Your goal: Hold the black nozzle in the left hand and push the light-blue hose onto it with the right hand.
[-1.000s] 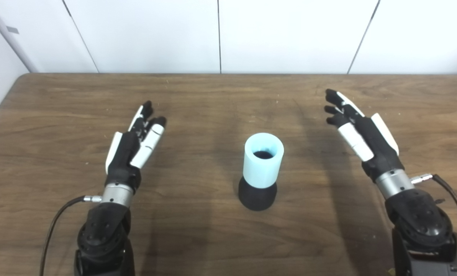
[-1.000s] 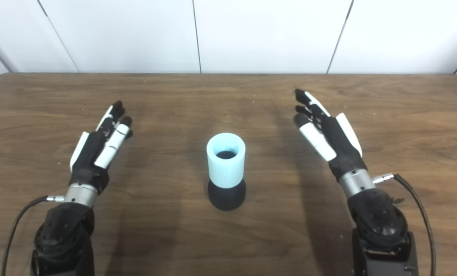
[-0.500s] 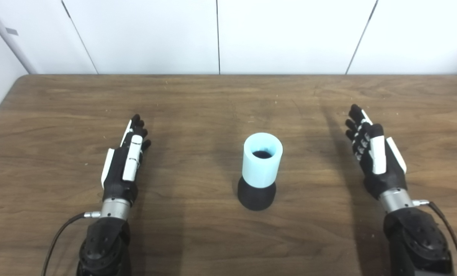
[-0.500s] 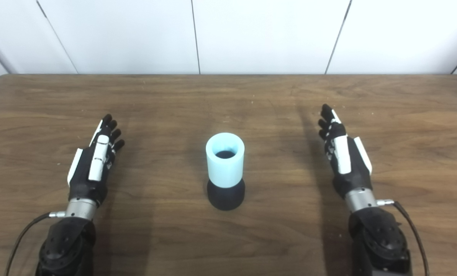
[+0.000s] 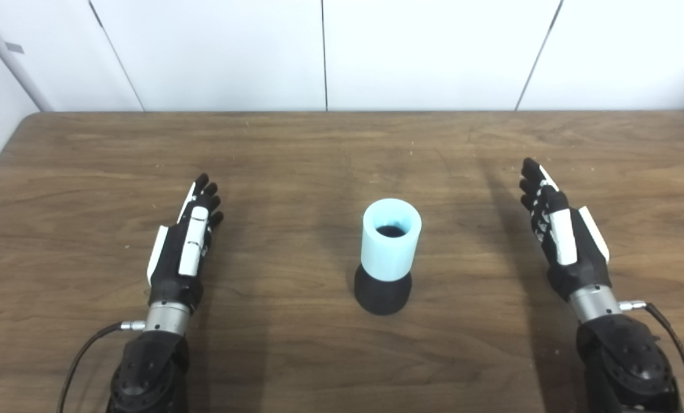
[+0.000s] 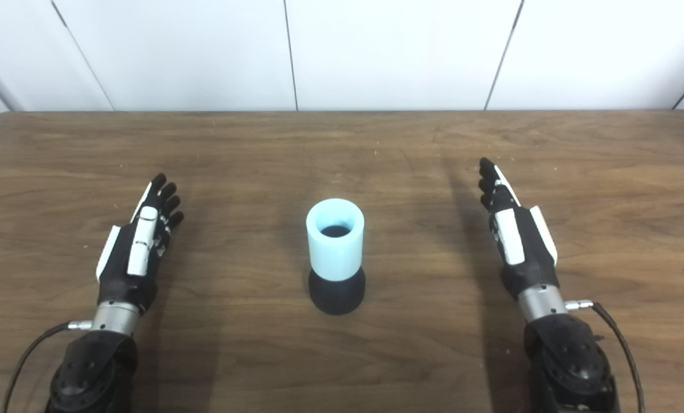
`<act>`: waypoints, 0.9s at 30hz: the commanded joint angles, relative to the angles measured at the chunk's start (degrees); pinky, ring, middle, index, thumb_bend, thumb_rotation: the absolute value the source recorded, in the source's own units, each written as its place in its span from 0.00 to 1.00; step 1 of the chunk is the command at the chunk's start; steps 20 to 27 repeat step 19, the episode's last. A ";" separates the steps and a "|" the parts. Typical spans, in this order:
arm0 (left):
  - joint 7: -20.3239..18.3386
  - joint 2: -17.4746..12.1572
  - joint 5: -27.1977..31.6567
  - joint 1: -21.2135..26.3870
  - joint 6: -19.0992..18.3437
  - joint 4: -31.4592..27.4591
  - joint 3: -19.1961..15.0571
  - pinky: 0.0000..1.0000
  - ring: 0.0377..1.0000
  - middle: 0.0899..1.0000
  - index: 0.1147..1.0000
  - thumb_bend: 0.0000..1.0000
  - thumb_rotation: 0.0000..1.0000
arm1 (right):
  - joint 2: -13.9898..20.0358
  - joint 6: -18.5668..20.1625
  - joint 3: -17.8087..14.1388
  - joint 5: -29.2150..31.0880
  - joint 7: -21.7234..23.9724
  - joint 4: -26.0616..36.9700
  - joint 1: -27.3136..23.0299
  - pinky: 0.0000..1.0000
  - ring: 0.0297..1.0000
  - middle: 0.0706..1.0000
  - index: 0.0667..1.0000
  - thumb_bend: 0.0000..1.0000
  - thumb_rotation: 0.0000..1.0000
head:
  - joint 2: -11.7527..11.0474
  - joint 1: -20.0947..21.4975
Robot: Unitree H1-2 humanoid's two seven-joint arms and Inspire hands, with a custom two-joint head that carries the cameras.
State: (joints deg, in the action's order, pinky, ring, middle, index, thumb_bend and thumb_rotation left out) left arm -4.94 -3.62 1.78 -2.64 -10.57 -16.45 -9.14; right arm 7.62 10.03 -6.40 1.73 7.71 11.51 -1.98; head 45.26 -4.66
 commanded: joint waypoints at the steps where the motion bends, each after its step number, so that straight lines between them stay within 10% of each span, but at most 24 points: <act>1: 0.95 -0.56 -0.34 0.73 1.04 -2.47 0.27 0.96 0.97 0.97 0.96 0.47 0.97 | 0.56 -2.95 0.31 -0.40 -0.69 2.02 -1.14 1.00 1.00 0.98 0.97 0.61 1.00 | 0.08 -0.01; 27: 3.33 -0.49 -0.77 0.93 -1.61 -8.37 0.59 0.93 0.95 0.95 0.94 0.45 0.97 | 1.41 -1.40 -0.11 1.95 -1.10 3.48 -1.26 1.00 1.00 0.98 0.97 0.62 1.00 | 0.00 -0.22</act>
